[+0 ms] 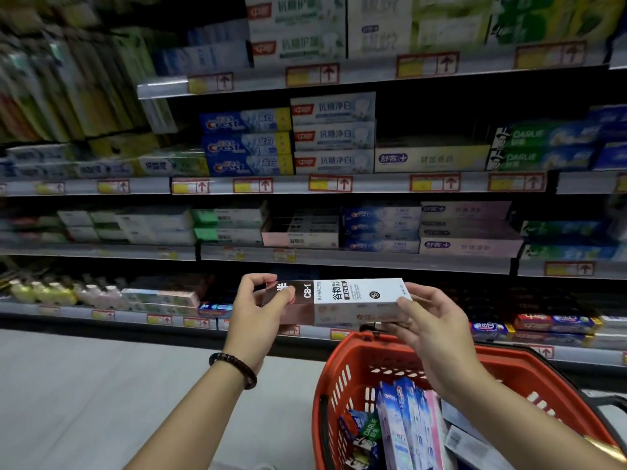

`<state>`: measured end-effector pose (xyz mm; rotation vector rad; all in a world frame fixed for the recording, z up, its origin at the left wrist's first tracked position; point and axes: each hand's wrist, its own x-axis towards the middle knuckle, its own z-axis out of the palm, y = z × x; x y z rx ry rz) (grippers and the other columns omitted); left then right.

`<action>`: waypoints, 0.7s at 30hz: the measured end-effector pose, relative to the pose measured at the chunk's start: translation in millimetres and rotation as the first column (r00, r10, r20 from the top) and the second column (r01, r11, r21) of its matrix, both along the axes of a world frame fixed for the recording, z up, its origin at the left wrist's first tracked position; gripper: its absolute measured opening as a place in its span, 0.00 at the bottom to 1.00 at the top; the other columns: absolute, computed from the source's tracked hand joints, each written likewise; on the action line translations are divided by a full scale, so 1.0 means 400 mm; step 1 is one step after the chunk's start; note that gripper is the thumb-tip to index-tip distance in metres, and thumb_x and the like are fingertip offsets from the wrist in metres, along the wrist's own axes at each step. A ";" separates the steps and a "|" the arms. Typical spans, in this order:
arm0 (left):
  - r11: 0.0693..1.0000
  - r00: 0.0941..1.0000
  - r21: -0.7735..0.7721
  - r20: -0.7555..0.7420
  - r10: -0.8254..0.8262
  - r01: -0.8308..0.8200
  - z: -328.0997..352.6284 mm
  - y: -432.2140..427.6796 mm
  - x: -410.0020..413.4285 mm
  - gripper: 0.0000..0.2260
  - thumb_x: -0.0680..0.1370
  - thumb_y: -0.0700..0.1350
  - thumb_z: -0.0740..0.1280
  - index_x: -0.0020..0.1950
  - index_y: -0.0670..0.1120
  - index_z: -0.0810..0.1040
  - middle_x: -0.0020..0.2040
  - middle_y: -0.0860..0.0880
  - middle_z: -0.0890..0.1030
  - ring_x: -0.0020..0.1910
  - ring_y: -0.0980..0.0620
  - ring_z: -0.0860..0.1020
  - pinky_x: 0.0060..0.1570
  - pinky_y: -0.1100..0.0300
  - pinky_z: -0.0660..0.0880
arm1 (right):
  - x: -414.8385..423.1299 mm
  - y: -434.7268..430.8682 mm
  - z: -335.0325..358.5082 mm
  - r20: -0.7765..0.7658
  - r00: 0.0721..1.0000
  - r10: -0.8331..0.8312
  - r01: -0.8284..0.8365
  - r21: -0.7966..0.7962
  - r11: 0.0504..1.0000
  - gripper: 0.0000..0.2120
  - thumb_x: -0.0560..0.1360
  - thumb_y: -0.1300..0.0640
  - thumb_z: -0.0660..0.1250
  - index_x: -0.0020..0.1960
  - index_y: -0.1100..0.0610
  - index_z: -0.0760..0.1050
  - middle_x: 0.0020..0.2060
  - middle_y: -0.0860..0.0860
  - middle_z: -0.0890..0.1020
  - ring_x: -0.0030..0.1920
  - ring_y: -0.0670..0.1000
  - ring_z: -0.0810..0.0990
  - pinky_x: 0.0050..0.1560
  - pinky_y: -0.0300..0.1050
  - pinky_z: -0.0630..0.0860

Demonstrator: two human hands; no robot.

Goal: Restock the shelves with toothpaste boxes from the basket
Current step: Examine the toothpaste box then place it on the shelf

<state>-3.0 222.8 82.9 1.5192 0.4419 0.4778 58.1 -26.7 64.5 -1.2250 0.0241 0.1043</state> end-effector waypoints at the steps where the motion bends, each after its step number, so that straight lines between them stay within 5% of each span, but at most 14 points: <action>1: 1.000 1.000 -0.017 0.003 0.000 0.000 -0.002 0.004 0.006 0.12 0.79 0.46 0.74 0.58 0.58 0.77 0.59 0.49 0.83 0.50 0.50 0.86 0.47 0.44 0.85 | 0.006 0.001 -0.003 0.009 1.000 0.008 -0.008 0.000 1.000 0.13 0.80 0.66 0.71 0.63 0.57 0.79 0.58 0.58 0.85 0.56 0.57 0.88 0.58 0.58 0.85; 9: 0.993 0.998 -0.111 0.039 -0.044 0.049 -0.020 0.028 0.034 0.20 0.77 0.44 0.76 0.66 0.60 0.79 0.65 0.52 0.81 0.59 0.47 0.84 0.53 0.44 0.84 | 0.050 0.014 -0.062 0.069 0.997 0.018 -0.012 -0.080 0.997 0.18 0.76 0.70 0.75 0.60 0.52 0.83 0.59 0.53 0.85 0.58 0.57 0.87 0.55 0.54 0.86; 16: 0.959 0.991 -0.257 0.094 -0.096 0.117 -0.016 0.033 0.052 0.27 0.81 0.29 0.65 0.75 0.53 0.74 0.63 0.43 0.82 0.56 0.42 0.84 0.50 0.50 0.82 | 0.071 0.003 -0.048 0.122 0.992 0.008 0.011 -0.154 0.988 0.23 0.78 0.70 0.73 0.61 0.44 0.82 0.57 0.49 0.87 0.58 0.55 0.87 0.60 0.57 0.84; 21: 0.927 0.992 -0.362 0.103 -0.065 0.099 -0.017 0.024 0.053 0.23 0.82 0.32 0.66 0.75 0.48 0.74 0.64 0.42 0.82 0.61 0.39 0.83 0.49 0.49 0.83 | 0.070 -0.003 -0.043 0.146 0.989 0.010 0.014 -0.164 0.986 0.26 0.79 0.69 0.72 0.72 0.47 0.78 0.58 0.47 0.87 0.58 0.50 0.87 0.60 0.53 0.84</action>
